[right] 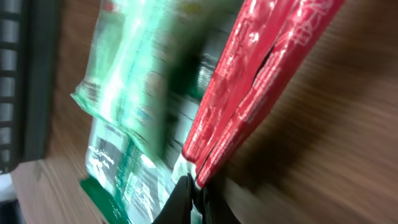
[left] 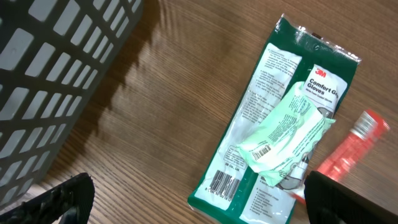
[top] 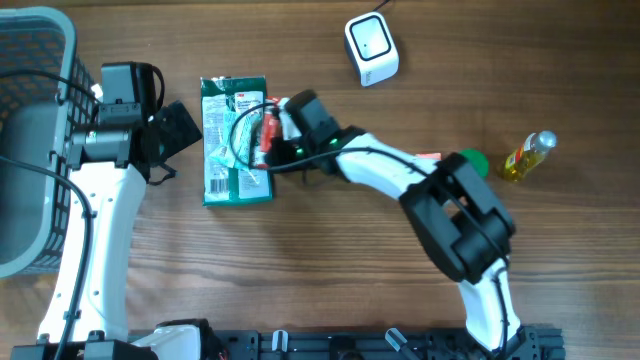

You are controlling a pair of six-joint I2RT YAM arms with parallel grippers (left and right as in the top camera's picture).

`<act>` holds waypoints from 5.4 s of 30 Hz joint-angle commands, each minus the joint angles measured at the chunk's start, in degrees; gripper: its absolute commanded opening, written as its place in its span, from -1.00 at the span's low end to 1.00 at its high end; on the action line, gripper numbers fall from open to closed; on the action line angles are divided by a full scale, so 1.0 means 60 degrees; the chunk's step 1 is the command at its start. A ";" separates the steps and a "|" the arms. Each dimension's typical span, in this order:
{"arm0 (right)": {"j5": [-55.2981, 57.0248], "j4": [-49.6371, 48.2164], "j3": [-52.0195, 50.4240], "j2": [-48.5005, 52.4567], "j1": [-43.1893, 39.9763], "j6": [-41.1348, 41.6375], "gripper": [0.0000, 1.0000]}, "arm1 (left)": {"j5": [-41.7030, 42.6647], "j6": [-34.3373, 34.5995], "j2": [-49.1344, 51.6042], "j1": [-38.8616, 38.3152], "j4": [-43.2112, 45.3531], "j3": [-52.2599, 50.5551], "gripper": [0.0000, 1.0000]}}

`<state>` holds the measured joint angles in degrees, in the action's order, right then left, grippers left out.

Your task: Scan the item barcode

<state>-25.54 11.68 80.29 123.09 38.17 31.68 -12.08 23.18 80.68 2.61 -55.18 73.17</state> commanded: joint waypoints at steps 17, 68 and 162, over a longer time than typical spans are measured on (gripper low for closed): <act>0.2732 0.7209 -0.0073 -0.0834 -0.0565 -0.5570 -0.59 | 0.0015 -0.0076 0.0018 -0.0044 0.0018 0.0000 1.00; 0.2586 0.5916 0.0372 -0.1515 -0.0561 -0.5424 -0.06 | 0.0015 -0.0080 0.0018 -0.0044 0.0018 0.0000 1.00; 0.3220 0.5723 0.0430 -0.2124 -0.0554 -0.7282 -0.91 | 0.0015 -0.0076 0.0018 -0.0044 0.0018 0.0000 1.00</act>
<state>-7.01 46.19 82.13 110.98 34.72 -10.85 -12.08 23.18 80.68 2.61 -55.18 73.17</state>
